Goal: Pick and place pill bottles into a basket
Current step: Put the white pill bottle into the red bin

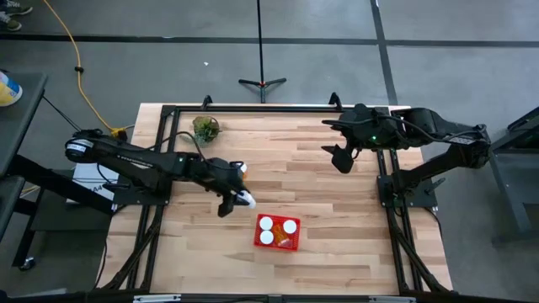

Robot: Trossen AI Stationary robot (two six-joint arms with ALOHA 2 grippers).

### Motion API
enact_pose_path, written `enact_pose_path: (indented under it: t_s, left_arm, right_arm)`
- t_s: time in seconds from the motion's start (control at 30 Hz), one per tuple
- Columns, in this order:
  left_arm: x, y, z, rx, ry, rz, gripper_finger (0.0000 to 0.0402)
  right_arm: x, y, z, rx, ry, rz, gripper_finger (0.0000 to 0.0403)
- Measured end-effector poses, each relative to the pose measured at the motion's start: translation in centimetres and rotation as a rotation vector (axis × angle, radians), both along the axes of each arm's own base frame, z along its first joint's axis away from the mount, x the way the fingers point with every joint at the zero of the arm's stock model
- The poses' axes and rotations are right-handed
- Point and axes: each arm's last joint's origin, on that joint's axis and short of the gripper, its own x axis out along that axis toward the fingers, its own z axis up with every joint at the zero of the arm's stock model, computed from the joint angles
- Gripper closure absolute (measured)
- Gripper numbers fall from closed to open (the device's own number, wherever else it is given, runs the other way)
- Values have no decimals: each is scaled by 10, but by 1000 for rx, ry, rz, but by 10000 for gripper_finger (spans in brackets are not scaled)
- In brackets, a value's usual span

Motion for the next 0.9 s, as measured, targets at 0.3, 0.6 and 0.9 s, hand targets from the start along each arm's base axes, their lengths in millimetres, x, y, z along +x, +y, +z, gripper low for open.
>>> enact_pose_path:
  t_s: [0.3, 0.6, 0.9]
  left_arm:
    - [17, -21, 17, -15, -108, -31, 191]
    - [67, -53, -16, -61, -97, -91, 179]
    - [115, -71, -31, -62, -63, -240, 179]
  right_arm:
    - [-1, -7, 0, -64, 13, -43, 86]
    - [0, -9, 0, -83, 28, -16, 86]
    - [0, -9, 0, -41, 7, -26, 86]
